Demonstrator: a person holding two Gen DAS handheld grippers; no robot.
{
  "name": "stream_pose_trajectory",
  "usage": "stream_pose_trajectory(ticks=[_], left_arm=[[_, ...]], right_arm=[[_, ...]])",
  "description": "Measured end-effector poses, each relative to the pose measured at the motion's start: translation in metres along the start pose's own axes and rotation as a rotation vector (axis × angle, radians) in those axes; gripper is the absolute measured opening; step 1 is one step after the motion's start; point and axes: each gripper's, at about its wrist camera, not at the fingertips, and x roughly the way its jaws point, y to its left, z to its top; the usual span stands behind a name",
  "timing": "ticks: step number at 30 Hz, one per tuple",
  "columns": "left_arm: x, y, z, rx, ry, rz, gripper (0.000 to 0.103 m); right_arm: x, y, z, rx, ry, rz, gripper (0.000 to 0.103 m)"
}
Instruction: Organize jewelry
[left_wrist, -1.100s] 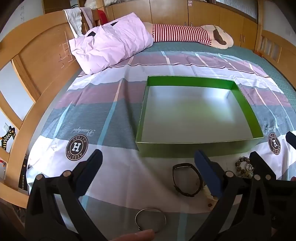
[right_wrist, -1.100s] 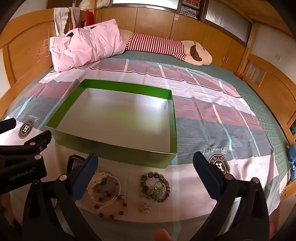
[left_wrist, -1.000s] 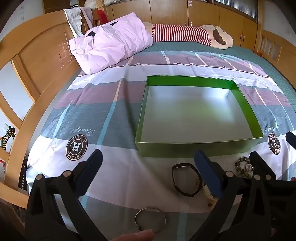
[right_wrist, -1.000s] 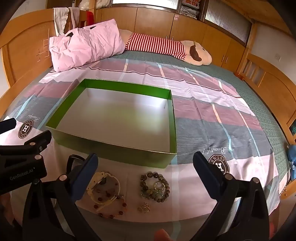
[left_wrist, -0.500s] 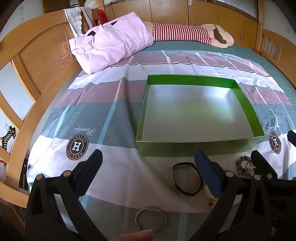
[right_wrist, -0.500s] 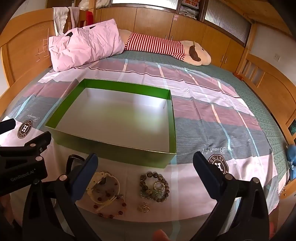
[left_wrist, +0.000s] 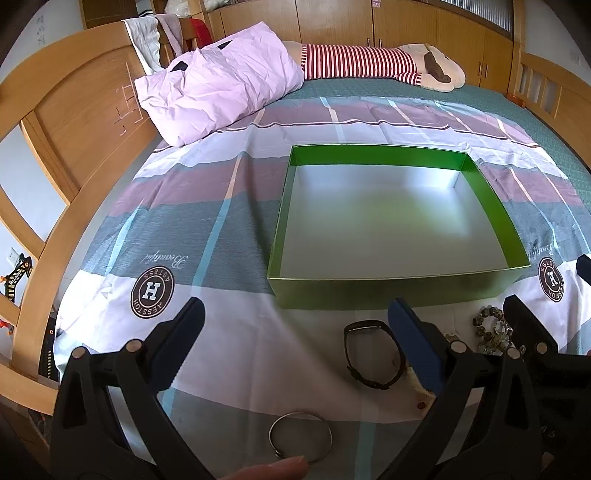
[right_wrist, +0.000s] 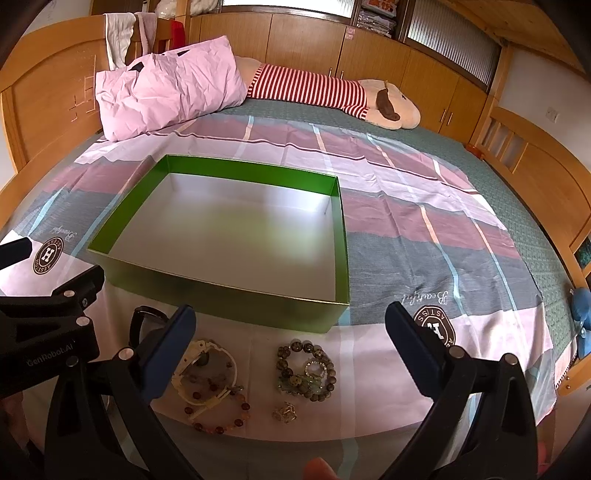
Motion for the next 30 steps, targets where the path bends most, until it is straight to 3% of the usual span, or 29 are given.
stream_pose_trajectory(ticks=[30], left_arm=[[0.0028,-0.0013,-0.0021,0.011,0.006,0.004,0.101]], right_arm=[[0.0043,0.0007,-0.0051,-0.001,0.01,0.004,0.102]])
